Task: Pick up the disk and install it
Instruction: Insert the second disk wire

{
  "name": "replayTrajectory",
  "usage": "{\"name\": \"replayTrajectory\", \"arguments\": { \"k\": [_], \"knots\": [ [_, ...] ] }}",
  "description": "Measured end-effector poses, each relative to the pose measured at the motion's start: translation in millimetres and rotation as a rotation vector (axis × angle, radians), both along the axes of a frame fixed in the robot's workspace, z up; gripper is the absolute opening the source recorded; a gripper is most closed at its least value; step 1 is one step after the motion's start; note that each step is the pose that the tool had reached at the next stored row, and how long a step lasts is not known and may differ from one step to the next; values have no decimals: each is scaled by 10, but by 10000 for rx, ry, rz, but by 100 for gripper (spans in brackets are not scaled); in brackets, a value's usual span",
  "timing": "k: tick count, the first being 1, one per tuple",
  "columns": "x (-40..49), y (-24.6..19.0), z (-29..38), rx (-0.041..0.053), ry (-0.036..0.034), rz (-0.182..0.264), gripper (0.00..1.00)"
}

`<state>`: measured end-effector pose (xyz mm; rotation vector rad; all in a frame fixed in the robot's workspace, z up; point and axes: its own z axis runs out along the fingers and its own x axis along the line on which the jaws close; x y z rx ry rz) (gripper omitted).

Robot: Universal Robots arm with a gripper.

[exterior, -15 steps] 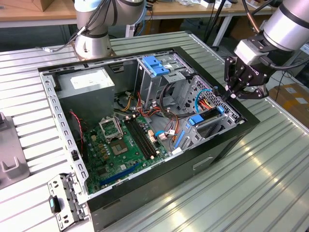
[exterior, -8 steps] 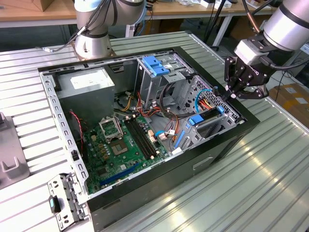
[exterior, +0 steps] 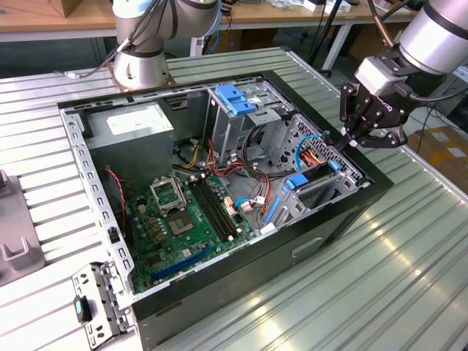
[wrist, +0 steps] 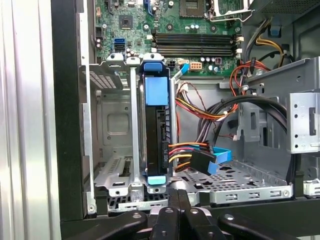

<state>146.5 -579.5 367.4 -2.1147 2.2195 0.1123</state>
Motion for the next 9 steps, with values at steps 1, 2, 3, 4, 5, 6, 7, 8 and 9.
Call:
{"name": "replayTrajectory", "arguments": {
  "k": [1,2,3,4,5,6,7,8,9],
  "knots": [
    [-2,9,9,0,0,0,10],
    [-5,33,27,-1,0,1,10],
    [-8,54,36,-1,0,0,10],
    [-9,69,42,-1,0,0,10],
    [-13,90,50,-1,0,0,10],
    [-20,116,58,-1,-1,-1,10],
    [-23,128,62,-1,0,0,10],
    [-29,147,65,-1,0,0,10],
    [-31,153,66,0,0,2,10]
  ]
}}
